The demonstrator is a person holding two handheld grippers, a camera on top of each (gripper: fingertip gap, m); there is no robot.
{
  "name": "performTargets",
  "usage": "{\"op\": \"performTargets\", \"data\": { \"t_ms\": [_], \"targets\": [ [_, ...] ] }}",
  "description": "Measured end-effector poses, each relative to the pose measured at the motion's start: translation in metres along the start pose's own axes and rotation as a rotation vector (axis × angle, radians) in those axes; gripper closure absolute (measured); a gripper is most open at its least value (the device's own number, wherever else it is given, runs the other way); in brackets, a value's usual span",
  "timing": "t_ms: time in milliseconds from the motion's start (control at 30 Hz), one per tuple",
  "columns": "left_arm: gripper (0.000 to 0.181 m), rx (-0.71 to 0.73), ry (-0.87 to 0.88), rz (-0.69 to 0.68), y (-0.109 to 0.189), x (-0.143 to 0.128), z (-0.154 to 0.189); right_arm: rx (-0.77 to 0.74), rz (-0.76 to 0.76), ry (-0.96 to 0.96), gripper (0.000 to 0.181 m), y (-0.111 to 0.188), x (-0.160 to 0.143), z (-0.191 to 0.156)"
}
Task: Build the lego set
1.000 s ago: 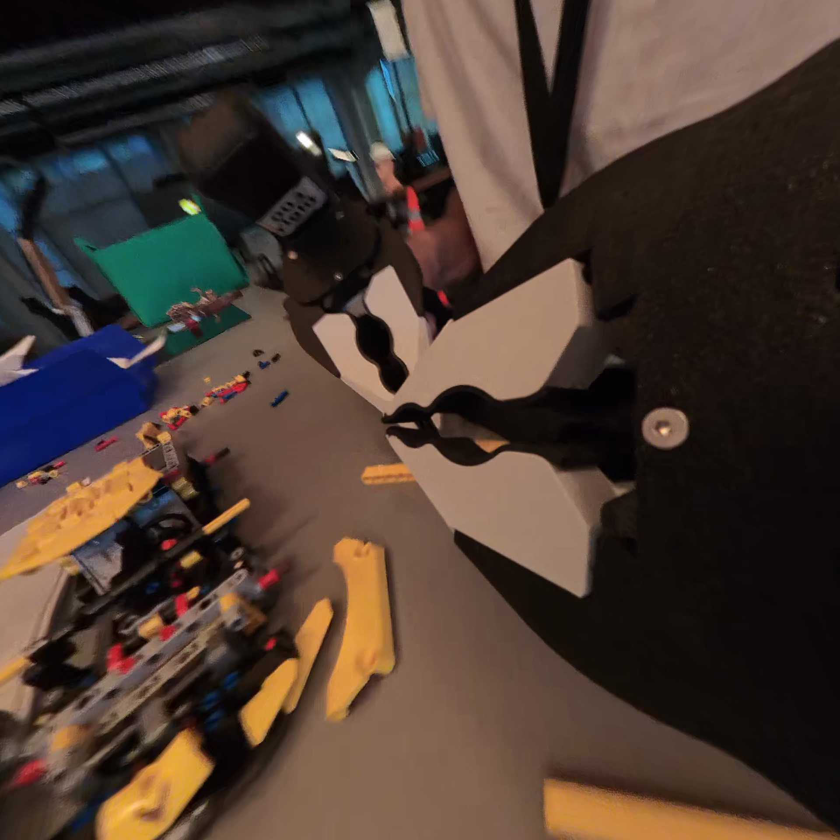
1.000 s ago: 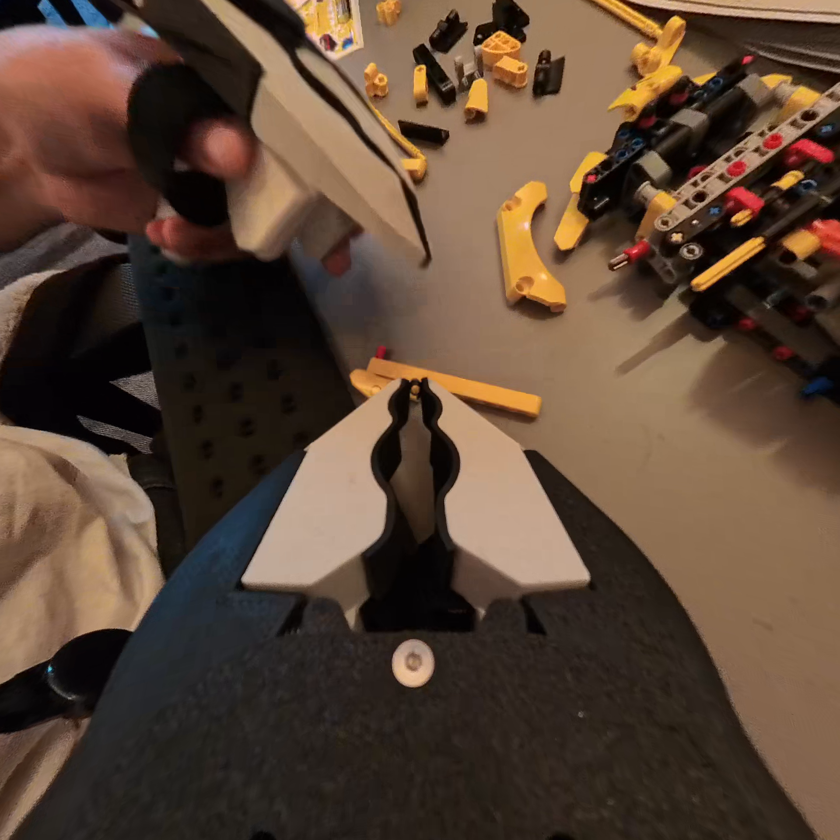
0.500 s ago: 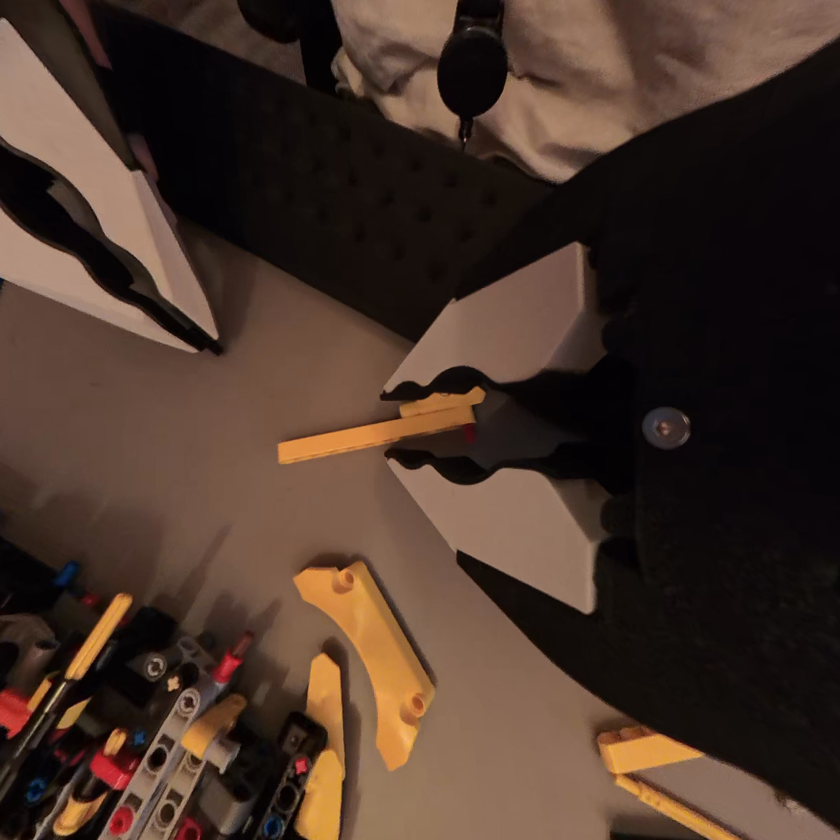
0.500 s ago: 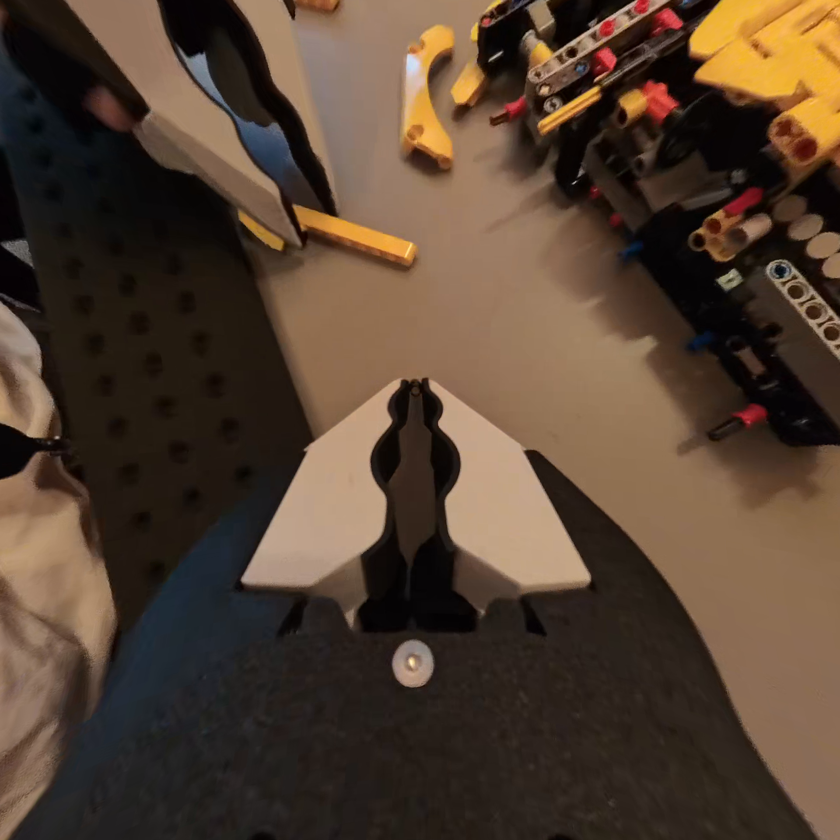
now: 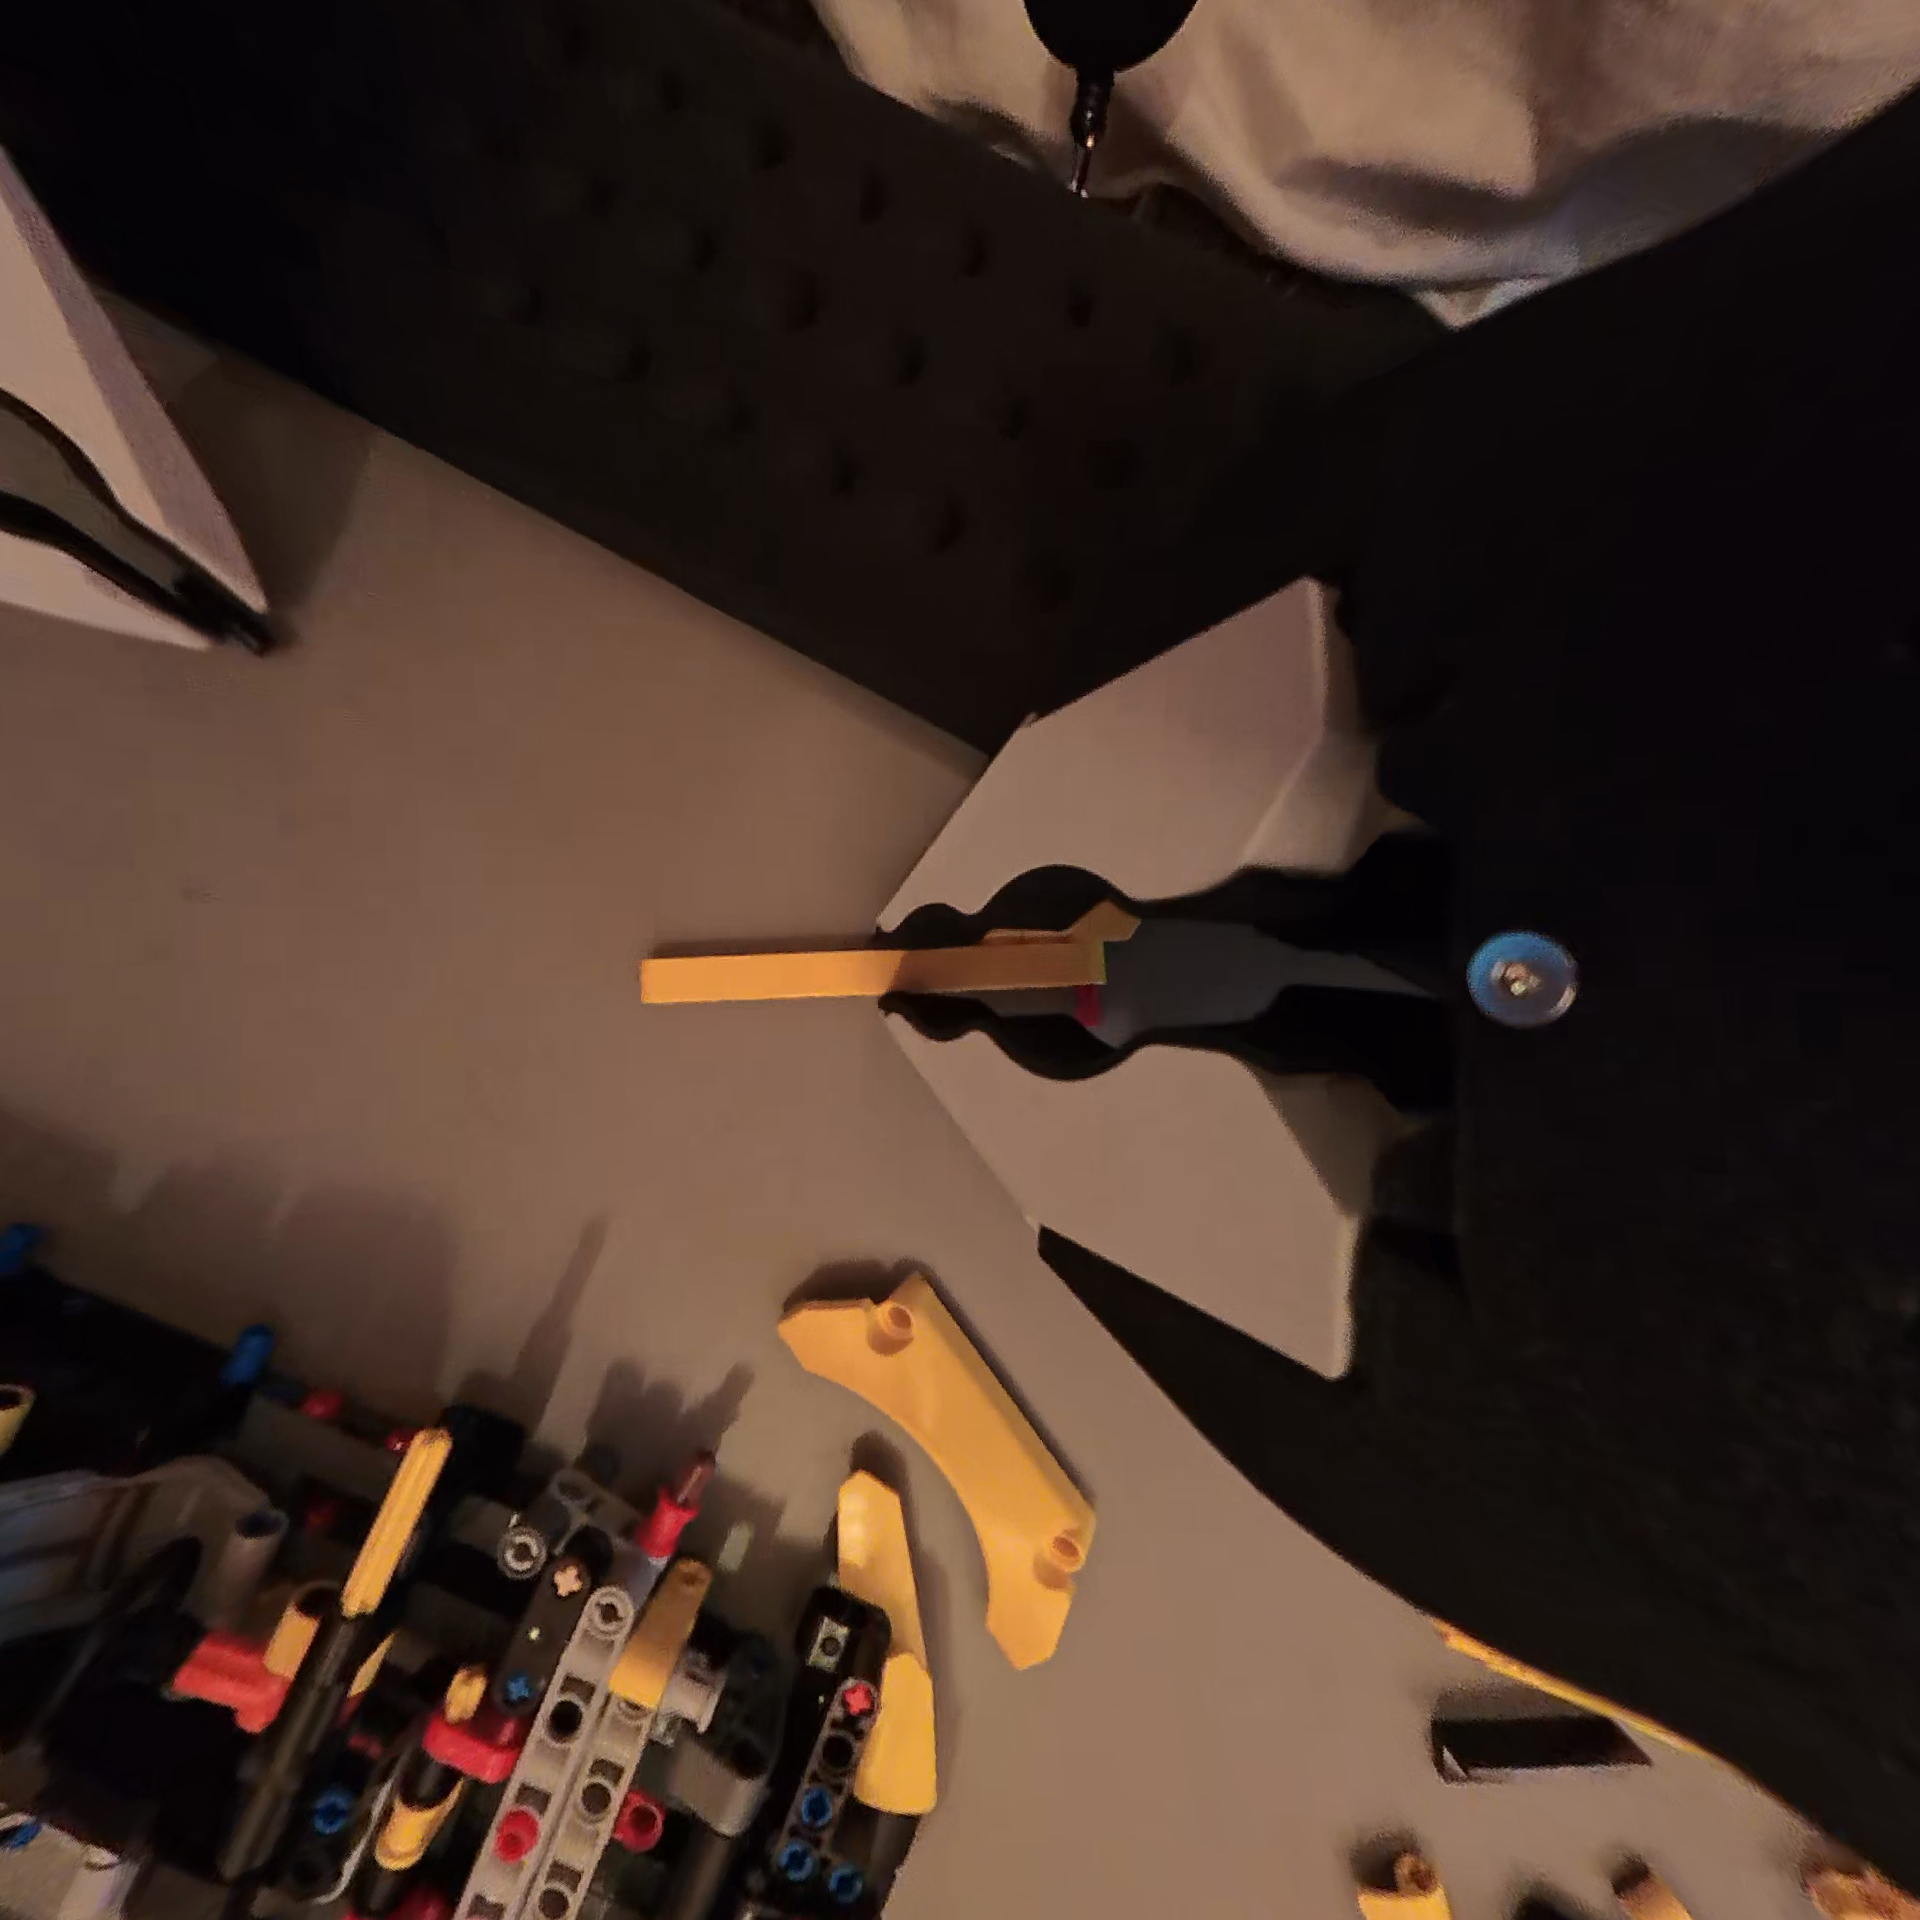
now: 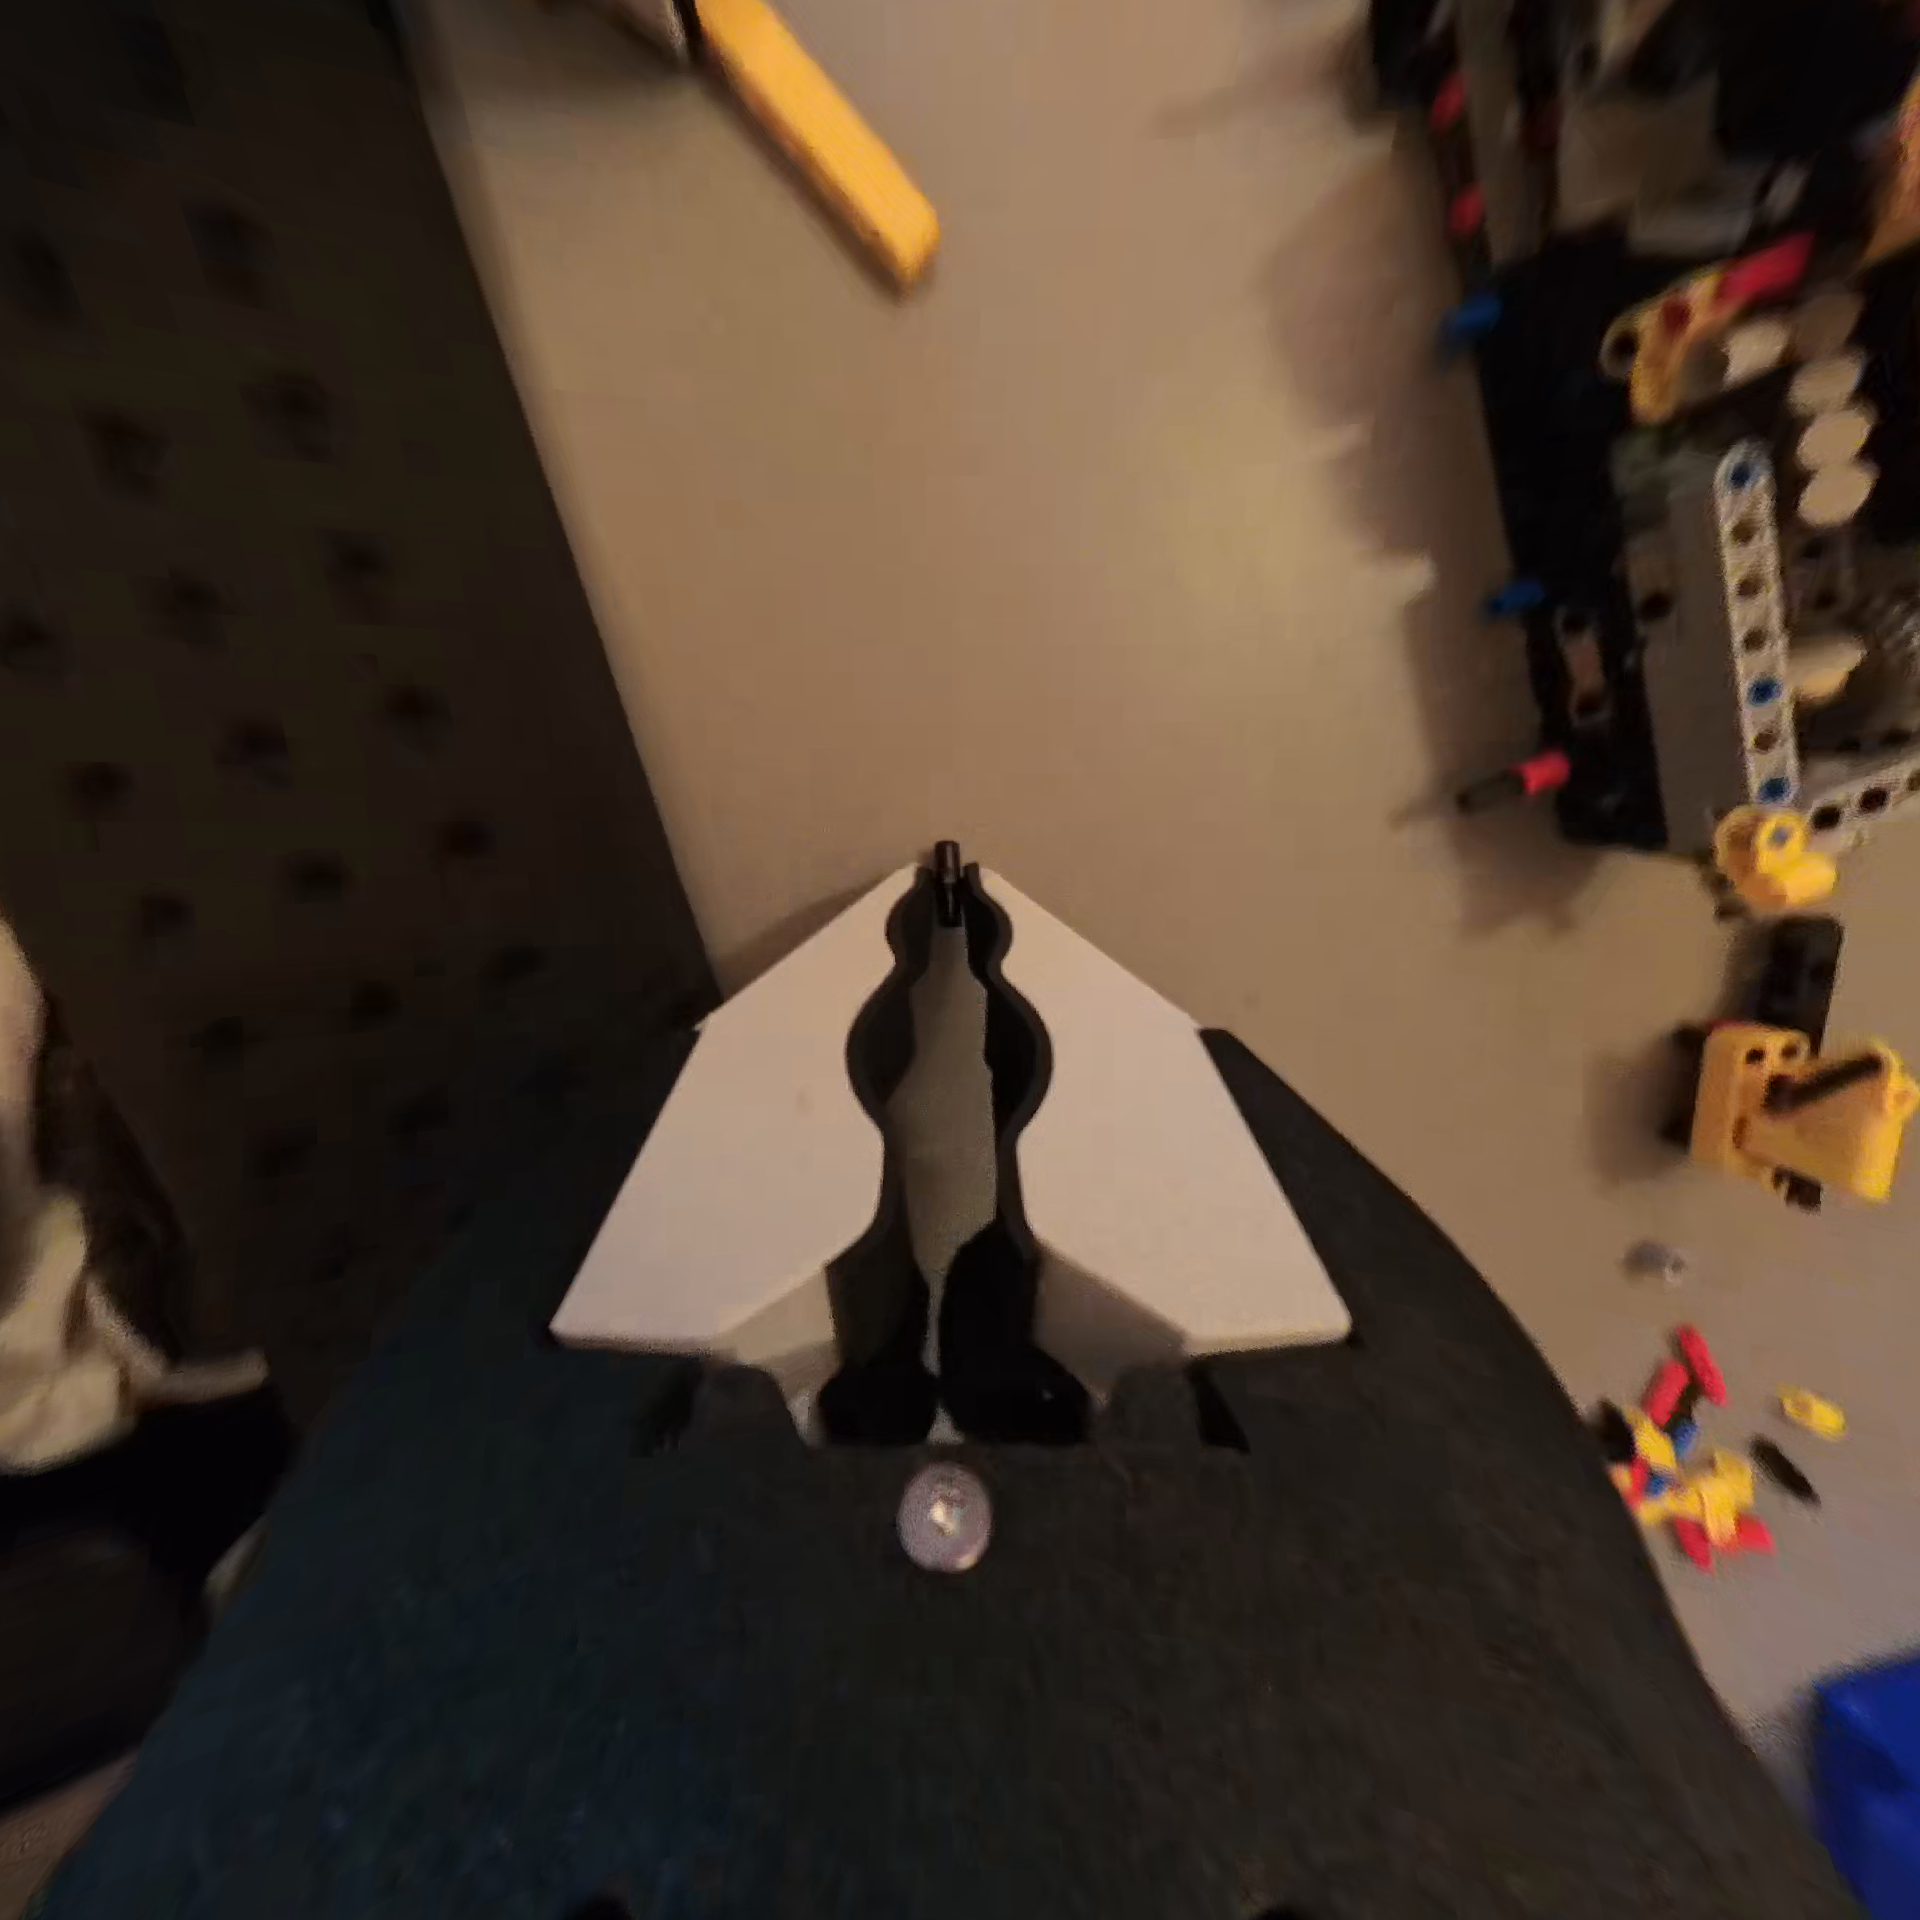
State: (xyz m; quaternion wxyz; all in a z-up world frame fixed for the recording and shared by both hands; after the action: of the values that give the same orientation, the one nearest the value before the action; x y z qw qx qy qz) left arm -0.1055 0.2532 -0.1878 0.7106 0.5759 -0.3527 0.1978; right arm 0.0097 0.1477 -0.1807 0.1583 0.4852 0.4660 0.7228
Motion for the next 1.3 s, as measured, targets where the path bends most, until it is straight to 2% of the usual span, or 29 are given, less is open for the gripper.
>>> {"op": "performTargets", "data": {
  "t_ms": [133,233,333,400,567,800,1300],
  "targets": [
    [0.173,-0.015,0.035,0.089,-0.003,0.002,0.0,0.118,-0.231,-0.162,0.176,0.033,-0.036,0.007],
    [0.173,-0.037,0.06,0.148,-0.003,0.002,-0.001,0.121,-0.458,-0.383,0.176,0.069,-0.078,0.023],
    [0.173,-0.031,0.048,0.158,-0.002,0.001,0.0,0.082,-0.698,-0.477,0.177,0.095,-0.115,0.035],
    [0.173,-0.032,0.047,0.164,-0.003,0.001,0.0,0.055,-0.826,-0.498,0.177,0.104,-0.134,0.042],
    [0.173,-0.057,0.086,0.176,-0.002,0.001,-0.001,0.091,-1.023,-0.566,0.176,0.112,-0.157,0.037],
    [0.173,-0.042,0.058,0.176,-0.002,0.001,0.0,0.077,-1.114,-0.626,0.177,0.113,-0.166,0.04],
    [0.173,-0.058,0.083,0.179,-0.002,0.001,-0.001,0.045,-1.025,-0.61,0.174,0.103,-0.173,0.04]
  ]
}}
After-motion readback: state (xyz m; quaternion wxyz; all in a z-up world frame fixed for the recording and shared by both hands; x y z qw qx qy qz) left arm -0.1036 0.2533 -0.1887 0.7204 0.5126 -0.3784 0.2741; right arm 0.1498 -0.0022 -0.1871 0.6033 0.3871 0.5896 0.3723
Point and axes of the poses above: each gripper's, where its closed fingertips meet, y back along the fingers, x out of its top, z = x × y across the jaws, the point moved 3 cm from there along y, back along the fingers, and after that the axes turned 14 degrees about z, right-handed, at the moved point
